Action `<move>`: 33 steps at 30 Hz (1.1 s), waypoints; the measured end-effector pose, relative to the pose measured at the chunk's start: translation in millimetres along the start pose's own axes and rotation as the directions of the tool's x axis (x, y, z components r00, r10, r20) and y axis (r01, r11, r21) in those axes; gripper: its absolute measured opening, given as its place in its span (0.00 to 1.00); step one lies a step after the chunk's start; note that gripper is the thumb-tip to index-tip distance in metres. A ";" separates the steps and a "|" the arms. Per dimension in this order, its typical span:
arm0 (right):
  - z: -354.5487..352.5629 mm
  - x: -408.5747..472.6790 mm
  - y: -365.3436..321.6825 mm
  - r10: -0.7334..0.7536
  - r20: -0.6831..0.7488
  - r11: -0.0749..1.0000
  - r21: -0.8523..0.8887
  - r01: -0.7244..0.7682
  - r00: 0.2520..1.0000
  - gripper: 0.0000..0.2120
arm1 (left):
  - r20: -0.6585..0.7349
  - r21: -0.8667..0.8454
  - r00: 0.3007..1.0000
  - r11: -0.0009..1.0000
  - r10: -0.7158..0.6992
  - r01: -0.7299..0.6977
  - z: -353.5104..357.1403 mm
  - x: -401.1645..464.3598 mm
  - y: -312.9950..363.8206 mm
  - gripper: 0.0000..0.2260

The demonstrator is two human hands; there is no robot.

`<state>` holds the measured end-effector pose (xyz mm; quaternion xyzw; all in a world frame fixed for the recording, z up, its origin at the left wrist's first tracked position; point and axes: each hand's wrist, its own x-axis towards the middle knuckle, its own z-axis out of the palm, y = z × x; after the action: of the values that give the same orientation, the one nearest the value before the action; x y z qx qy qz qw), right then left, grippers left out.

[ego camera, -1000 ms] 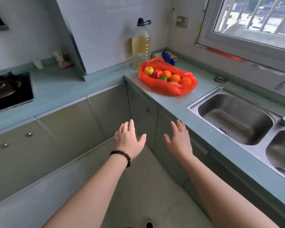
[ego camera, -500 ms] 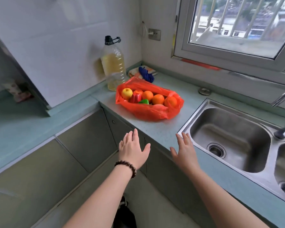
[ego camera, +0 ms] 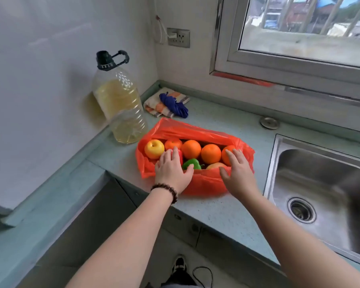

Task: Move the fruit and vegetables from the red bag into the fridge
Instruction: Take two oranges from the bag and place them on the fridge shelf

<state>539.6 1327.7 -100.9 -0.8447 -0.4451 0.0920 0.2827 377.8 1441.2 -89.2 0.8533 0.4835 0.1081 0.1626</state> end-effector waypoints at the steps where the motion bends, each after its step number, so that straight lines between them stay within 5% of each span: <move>1: 5.5 10.4 -4.4 0.013 0.002 1.000 -0.003 -0.013 1.000 0.28 | 0.011 -0.003 1.000 1.000 0.015 -0.015 0.6 14.6 -4.8 0.35; 12: 39.6 77.1 -8.7 -0.057 -0.021 0.944 -0.327 0.047 0.998 0.31 | 0.106 -0.033 0.958 0.964 0.265 -0.263 36.8 111.7 -7.1 0.31; 19: 68.3 95.0 5.9 0.026 0.200 0.940 -0.339 0.045 0.979 0.38 | 0.224 0.100 0.945 0.959 0.240 -0.267 62.8 125.3 -6.7 0.38; 26: 77.0 100.1 10.9 0.030 0.139 0.918 -0.396 0.028 0.990 0.37 | 0.151 0.141 0.972 0.969 0.179 -0.200 70.4 130.7 -0.7 0.37; 33: 59.9 96.8 11.8 0.033 0.146 0.965 -0.264 0.007 0.989 0.39 | 0.156 0.056 0.973 0.982 0.172 -0.182 62.6 132.3 1.5 0.33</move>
<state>580.3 1423.9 -147.5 -0.8685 -0.4675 0.0967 0.1333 467.7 1543.4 -142.9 0.9038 0.3955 0.0406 0.1584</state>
